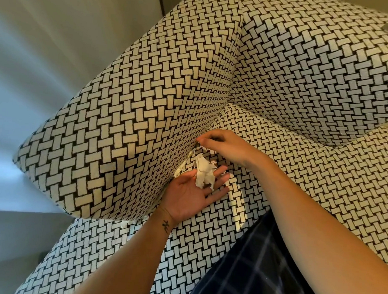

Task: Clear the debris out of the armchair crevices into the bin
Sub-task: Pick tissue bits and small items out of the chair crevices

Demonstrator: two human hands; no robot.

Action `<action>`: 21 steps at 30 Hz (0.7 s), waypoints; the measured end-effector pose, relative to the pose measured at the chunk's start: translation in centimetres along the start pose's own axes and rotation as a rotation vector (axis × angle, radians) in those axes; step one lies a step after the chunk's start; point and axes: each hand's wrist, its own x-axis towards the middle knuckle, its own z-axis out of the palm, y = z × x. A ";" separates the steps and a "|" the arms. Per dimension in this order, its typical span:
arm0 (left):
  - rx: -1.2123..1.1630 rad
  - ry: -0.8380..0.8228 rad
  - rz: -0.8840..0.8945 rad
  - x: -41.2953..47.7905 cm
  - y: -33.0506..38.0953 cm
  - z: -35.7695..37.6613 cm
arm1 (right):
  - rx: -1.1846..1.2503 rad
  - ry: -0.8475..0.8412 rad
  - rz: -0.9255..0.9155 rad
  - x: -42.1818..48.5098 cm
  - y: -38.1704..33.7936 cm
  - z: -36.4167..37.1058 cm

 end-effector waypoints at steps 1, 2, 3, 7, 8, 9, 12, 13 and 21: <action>0.008 -0.007 0.000 0.0 0.0 0.0 | -0.042 0.032 -0.025 0.5 0.3 0.3; 0.007 -0.009 -0.004 0.1 0.0 -0.1 | -0.108 0.068 -0.057 1.1 0.7 0.6; -0.003 -0.009 -0.013 0.1 0.0 -0.1 | -0.198 0.094 -0.088 1.7 1.2 0.8; -0.039 0.008 -0.029 0.2 0.0 -0.3 | -0.549 0.083 -0.160 2.4 2.0 1.1; -0.033 0.010 -0.025 0.2 0.0 -0.3 | -0.591 0.071 -0.169 2.3 1.9 0.9; -0.030 0.007 -0.020 0.1 0.0 -0.2 | -0.635 0.053 -0.173 2.3 1.7 0.9; -0.042 -0.005 -0.015 0.1 -0.2 0.1 | -0.768 -0.030 -0.153 3.0 1.3 0.9; -0.054 -0.011 -0.015 0.1 -0.2 0.0 | -0.808 -0.051 -0.143 3.2 1.1 1.0; -0.023 -0.003 -0.008 0.1 -0.1 0.1 | -1.061 -0.125 -0.004 5.0 0.6 2.7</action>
